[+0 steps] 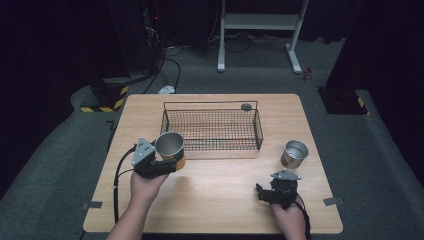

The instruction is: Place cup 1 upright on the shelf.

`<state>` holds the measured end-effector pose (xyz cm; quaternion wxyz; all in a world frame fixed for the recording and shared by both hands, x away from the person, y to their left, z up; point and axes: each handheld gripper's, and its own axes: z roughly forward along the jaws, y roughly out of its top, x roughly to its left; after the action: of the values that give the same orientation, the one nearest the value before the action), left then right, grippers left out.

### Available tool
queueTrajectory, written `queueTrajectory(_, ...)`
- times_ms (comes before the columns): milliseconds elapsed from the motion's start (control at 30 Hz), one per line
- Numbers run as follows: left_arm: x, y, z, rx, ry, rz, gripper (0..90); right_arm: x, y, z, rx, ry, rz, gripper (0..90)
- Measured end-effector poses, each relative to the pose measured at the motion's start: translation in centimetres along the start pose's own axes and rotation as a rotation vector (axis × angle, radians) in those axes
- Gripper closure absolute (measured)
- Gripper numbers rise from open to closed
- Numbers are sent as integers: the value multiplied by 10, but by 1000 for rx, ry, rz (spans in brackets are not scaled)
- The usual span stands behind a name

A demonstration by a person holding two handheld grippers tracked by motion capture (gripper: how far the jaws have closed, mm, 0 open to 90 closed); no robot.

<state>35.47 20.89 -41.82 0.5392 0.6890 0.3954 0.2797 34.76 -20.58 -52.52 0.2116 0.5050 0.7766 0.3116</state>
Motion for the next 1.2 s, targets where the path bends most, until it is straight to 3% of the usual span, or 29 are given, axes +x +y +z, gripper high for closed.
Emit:
queueTrajectory(567, -1, 21, 23, -8, -3, 43, 134, 0, -1, 0, -1, 5, -2, 92)
queueTrajectory(1200, 15, 29, 48, -15, 15, 18, 134, 1, -1, -1, -1, 10, -5, 91)
